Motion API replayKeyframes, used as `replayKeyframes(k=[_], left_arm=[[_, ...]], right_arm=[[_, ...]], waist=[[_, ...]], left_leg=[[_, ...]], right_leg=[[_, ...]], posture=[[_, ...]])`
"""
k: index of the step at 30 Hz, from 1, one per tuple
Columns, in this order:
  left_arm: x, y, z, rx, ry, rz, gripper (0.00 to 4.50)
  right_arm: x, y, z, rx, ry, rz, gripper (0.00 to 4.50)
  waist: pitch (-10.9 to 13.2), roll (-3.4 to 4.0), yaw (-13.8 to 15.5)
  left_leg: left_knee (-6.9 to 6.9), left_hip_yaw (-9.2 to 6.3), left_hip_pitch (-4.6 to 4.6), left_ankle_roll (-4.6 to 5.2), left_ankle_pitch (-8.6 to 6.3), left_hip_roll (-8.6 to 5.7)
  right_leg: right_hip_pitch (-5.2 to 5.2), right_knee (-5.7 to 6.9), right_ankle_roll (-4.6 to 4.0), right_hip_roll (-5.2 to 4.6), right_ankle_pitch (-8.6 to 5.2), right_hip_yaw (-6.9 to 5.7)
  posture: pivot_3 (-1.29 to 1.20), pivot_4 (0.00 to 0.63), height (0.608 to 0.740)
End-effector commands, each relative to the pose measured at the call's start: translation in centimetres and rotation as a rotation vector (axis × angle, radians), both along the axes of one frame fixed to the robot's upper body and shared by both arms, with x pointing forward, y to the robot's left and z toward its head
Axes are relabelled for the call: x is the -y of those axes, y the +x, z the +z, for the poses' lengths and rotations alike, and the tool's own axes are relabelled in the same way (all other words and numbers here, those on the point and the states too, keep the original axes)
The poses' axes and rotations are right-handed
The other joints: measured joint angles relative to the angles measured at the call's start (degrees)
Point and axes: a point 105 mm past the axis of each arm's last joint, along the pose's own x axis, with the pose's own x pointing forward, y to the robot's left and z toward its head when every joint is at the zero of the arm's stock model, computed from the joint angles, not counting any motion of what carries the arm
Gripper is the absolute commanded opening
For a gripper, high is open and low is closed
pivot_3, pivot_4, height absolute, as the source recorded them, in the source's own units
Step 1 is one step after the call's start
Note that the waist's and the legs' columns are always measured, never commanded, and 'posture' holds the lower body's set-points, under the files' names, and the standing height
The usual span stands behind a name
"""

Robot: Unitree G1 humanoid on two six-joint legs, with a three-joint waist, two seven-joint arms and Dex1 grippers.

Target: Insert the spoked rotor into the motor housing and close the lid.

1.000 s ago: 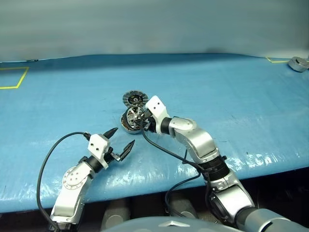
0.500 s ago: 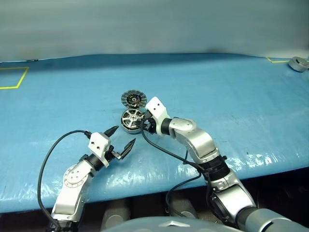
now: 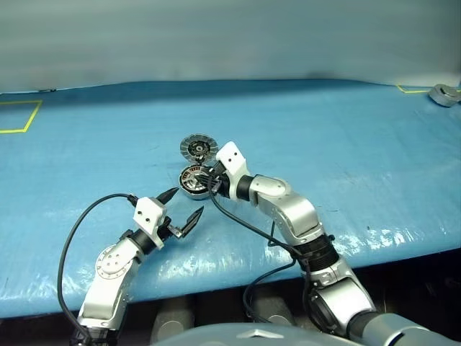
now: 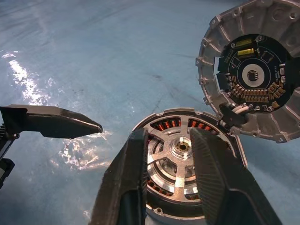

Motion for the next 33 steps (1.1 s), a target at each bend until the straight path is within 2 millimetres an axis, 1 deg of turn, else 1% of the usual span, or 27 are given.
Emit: replayKeyframes(k=[1,2,7,11,13,16,19,23,24,26,27,29,31,33], left_arm=[[0.2,0.1,0.8,0.039,-0.010,-0.009,4.50],[0.2,0.1,0.8,0.040,-0.011,-0.009,4.50],[0.2,0.2,0.8,0.039,-0.012,-0.013,4.50],[0.3,0.2,0.7,0.038,-0.013,-0.015,4.50],[0.2,0.2,0.6,0.036,-0.011,-0.017,4.50],[0.2,0.2,0.3,0.031,-0.013,-0.015,4.50],[0.2,0.1,0.2,0.029,-0.016,-0.016,4.50],[0.2,0.1,0.1,0.029,-0.021,-0.012,4.50],[0.2,0.1,0.1,0.029,-0.022,-0.011,4.50],[0.3,0.0,0.1,0.028,-0.023,-0.011,4.50],[0.3,0.0,0.1,0.027,-0.023,-0.012,4.50],[0.3,0.0,0.0,0.026,-0.022,-0.014,4.50],[0.3,0.0,0.0,0.024,-0.024,-0.013,4.50],[0.3,0.0,0.0,0.023,-0.023,-0.013,4.50]], right_arm=[[-0.3,0.6,0.0,0.019,0.021,-0.038,0.28],[-0.4,0.8,-0.2,0.010,0.025,-0.050,0.01],[-0.6,2.4,-0.5,0.014,0.067,-0.150,0.01],[-1.2,2.3,-0.4,0.018,0.108,-0.131,0.01],[-1.5,2.1,-0.8,-0.002,0.099,-0.115,0.01],[-1.8,1.6,-3.1,-0.014,-0.033,-0.077,0.01],[-1.8,1.1,-4.9,-0.026,-0.146,-0.050,0.01],[-0.9,1.0,-7.5,0.005,-0.343,-0.047,0.01],[-0.5,1.1,-8.0,0.062,-0.422,-0.036,0.01],[-0.4,1.2,-8.1,0.147,-0.483,-0.015,0.01],[-0.6,1.1,-7.9,0.155,-0.472,-0.005,0.01],[-0.8,1.2,-7.1,0.233,-0.474,0.013,0.01],[-1.5,1.0,-6.1,0.271,-0.406,0.041,0.01],[-2.2,0.6,-5.2,0.263,-0.303,0.063,0.01]], waist=[[0.0,0.00,0.0],[0.0,0.00,0.0],[0.0,0.00,-0.1],[0.0,0.00,-0.2],[0.0,0.00,-0.2],[0.0,0.01,-0.4],[0.0,0.02,-0.7],[-0.1,0.06,-0.9],[-0.2,0.07,-1.0],[-0.2,0.08,-1.0],[-0.2,0.07,-1.0],[-0.2,0.05,-1.0],[-0.2,0.05,-1.0],[-0.2,0.03,-1.0]], left_leg=[[0.00,0.00,-0.01,0.00,0.00,0.00],[0.00,0.00,-0.01,0.00,0.00,0.00],[-0.01,0.01,-0.01,0.00,0.00,0.00],[0.00,0.01,-0.01,0.00,0.00,0.01],[-0.01,0.00,-0.02,0.00,0.00,0.01],[-0.02,-0.01,0.00,0.00,0.00,0.01],[-0.01,0.00,0.06,0.00,0.00,0.02],[-0.01,0.01,0.24,0.00,0.00,0.02],[-0.02,0.03,0.34,0.00,0.00,0.03],[-0.07,0.07,0.81,0.00,0.00,0.03],[-0.09,0.04,1.06,-0.01,-0.01,0.04],[-0.10,0.00,1.34,-0.04,-0.02,0.28],[-0.09,0.04,1.38,-0.05,-0.03,0.29],[-0.09,0.09,1.37,-0.05,-0.03,0.29]], right_leg=[[0.00,0.00,0.00,0.00,0.00,0.00],[-0.01,0.00,0.00,-0.01,0.00,0.00],[-0.01,0.01,0.04,0.00,0.03,0.01],[-0.01,0.01,0.04,-0.01,0.03,0.01],[-0.01,0.01,0.05,-0.01,0.03,0.01],[0.00,0.02,0.09,-0.01,0.06,0.01],[0.03,0.03,0.05,-0.01,0.03,0.02],[0.15,0.07,-0.02,0.00,-0.01,0.02],[0.24,0.08,-0.02,0.00,-0.03,0.04],[0.64,0.05,0.09,-0.01,-0.23,0.07],[0.80,0.03,0.08,-0.02,-0.28,0.04],[0.85,0.01,0.07,-0.08,-0.32,0.03],[0.87,0.00,0.07,-0.12,-0.32,0.04],[0.85,-0.01,0.07,-0.15,-0.32,0.06]], posture=[[0.00,0.150,0.740],[0.00,0.150,0.740],[0.00,0.150,0.740],[0.00,0.150,0.740],[0.00,0.150,0.740],[0.00,0.150,0.740],[0.00,0.150,0.740],[0.00,0.150,0.740],[0.00,0.150,0.740],[0.00,0.150,0.740],[0.00,0.150,0.740],[0.00,0.150,0.740],[0.00,0.150,0.740],[0.00,0.150,0.740]])
